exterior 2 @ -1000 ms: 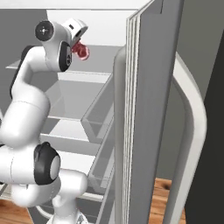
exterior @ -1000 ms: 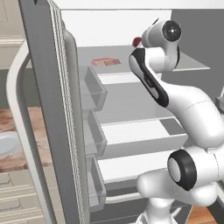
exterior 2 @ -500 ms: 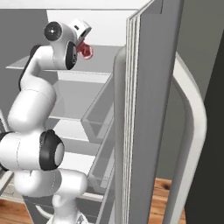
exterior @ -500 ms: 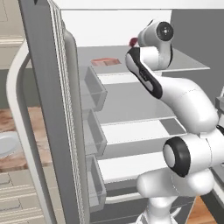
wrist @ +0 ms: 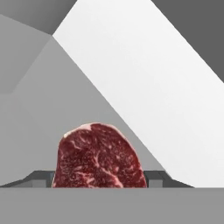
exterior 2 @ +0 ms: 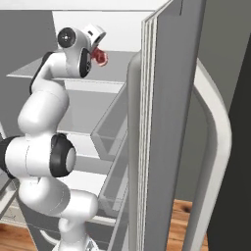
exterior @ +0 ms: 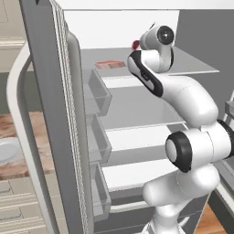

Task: Place the steak on the counter behind the older steak on the same shelf of the fridge to maintain FIFO order. Close the fridge door when finished.

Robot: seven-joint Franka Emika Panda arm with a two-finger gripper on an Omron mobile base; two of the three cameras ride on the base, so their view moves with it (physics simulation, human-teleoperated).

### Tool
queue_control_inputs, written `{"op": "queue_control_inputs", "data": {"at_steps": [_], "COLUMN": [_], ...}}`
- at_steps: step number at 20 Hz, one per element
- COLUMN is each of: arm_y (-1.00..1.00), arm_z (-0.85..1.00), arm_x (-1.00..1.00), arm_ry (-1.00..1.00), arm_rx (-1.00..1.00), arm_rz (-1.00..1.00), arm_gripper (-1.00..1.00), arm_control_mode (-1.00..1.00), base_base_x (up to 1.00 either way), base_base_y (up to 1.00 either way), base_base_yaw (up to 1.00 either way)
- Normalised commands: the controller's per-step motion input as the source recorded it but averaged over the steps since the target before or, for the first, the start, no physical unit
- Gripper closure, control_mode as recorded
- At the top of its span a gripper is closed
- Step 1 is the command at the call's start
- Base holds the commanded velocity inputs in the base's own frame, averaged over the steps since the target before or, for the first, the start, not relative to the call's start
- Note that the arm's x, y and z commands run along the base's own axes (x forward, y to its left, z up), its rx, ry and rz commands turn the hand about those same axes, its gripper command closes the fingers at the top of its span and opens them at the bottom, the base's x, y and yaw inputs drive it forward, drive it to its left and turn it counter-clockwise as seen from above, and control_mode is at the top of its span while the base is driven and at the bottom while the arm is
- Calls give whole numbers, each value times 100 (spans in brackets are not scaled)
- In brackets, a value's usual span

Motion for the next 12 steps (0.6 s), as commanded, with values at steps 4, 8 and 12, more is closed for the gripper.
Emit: {"op": "queue_control_inputs", "data": {"at_steps": [4,8,12], "arm_y": [0,0,0], "arm_z": [-1,0,-4], "arm_x": [35,25,14], "arm_ry": [0,0,0], "arm_rx": [0,0,0], "arm_rz": [0,1,0], "arm_gripper": [100,100,100], "arm_control_mode": [-100,-100,-100], "base_base_x": [0,0,0], "base_base_y": [0,0,0], "base_base_yaw": [0,0,0]}}
